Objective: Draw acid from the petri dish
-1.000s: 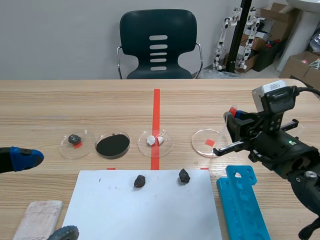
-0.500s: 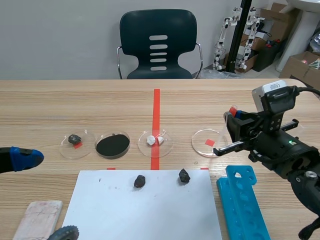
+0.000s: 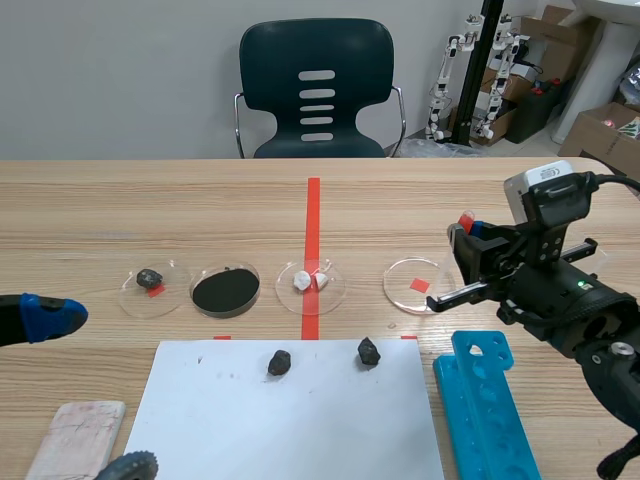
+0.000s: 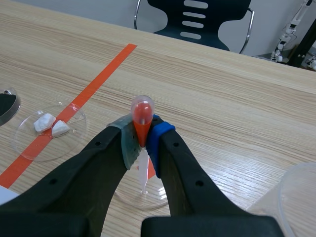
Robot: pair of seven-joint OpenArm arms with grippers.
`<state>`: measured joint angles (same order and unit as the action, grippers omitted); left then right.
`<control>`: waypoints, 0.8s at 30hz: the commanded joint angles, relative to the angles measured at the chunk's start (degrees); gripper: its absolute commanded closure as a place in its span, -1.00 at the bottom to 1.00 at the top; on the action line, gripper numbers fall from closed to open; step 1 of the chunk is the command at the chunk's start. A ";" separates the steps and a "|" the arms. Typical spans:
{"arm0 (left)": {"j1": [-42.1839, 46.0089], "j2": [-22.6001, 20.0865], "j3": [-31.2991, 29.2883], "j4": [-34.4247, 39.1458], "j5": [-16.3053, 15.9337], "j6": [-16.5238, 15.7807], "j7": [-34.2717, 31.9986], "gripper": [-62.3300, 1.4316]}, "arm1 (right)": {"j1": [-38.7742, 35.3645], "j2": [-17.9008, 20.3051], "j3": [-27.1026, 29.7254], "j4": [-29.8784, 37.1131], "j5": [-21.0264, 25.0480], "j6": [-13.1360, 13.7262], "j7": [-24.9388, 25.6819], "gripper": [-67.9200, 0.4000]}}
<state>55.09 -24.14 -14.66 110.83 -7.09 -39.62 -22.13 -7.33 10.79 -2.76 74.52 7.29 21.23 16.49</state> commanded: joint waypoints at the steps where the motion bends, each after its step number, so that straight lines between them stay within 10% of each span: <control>1: 0.26 -0.20 0.39 0.90 -0.76 -0.22 -0.94 -1.00 | 1.14 0.00 0.07 0.79 0.46 -0.20 1.01 0.96; 24: 0.26 -0.20 0.39 0.90 -0.76 -0.22 -0.94 -1.00 | 1.14 0.00 0.07 0.79 0.48 -0.20 1.01 0.88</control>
<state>55.09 -24.14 -14.66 110.83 -7.09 -39.62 -22.13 -7.33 10.79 -2.76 74.52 7.29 21.23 16.49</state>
